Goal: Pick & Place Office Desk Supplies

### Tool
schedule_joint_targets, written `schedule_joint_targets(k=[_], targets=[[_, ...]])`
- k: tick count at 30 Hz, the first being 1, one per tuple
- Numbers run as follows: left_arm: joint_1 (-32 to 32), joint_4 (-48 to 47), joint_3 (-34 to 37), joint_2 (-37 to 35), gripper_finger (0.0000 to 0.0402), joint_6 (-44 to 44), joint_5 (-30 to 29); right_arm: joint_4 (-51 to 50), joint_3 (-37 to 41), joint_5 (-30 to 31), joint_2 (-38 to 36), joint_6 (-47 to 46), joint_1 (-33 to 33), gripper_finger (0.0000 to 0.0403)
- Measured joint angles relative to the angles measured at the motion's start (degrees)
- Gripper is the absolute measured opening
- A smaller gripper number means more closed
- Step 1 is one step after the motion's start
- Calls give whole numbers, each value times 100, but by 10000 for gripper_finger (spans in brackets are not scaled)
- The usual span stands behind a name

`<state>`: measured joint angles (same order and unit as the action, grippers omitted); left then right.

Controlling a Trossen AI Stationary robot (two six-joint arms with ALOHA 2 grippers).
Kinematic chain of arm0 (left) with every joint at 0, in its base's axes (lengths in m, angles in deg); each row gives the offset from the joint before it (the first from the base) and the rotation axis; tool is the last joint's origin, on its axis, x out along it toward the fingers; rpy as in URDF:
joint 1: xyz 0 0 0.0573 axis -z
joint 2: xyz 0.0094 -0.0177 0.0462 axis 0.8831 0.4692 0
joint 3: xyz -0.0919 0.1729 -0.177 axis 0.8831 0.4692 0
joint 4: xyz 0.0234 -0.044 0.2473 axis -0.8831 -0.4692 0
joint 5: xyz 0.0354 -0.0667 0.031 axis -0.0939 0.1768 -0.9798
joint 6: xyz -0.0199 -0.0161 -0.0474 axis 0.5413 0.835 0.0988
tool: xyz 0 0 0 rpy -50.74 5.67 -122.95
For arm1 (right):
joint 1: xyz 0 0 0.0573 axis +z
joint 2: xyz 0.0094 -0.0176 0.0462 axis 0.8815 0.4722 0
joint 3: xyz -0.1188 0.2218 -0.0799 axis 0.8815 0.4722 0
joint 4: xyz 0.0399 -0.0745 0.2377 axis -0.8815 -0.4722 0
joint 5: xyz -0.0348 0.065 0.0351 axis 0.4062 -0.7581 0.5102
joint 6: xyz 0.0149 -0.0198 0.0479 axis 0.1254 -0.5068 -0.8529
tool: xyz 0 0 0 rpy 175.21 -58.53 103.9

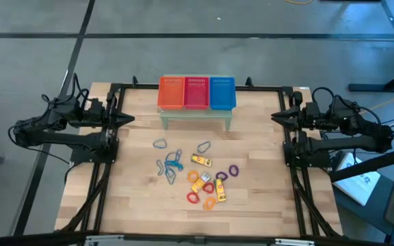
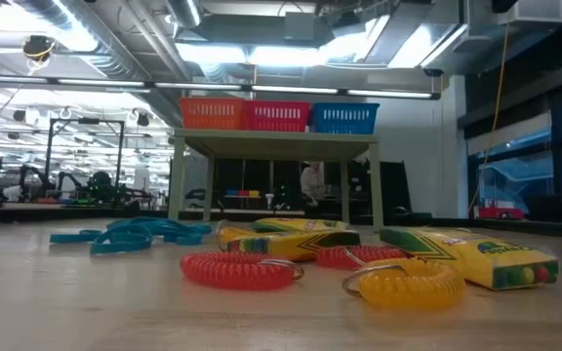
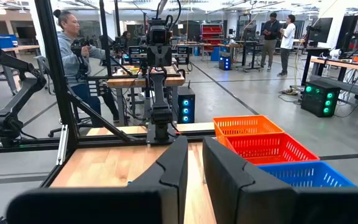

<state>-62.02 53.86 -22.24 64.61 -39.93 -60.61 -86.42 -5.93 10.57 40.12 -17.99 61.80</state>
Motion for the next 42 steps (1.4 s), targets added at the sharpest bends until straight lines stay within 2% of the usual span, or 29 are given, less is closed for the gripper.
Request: schedule_joint_targets(k=[24, 31, 34, 42], targets=[[0, 1, 1, 0, 6, 0, -1, 125, 0, -18, 0, -7, -1, 52], [-1, 0, 1, 0, 6, 0, -1, 998, -1, 61, 214, 131, 1, 52], [0, 1, 1, 1, 6, 0, -1, 1070, -1, 156, 339, 113, 1, 52], [-1, 354, 1, 1, 6, -92, -375, 1439, -1, 193, 722, -1235, 0, 52]])
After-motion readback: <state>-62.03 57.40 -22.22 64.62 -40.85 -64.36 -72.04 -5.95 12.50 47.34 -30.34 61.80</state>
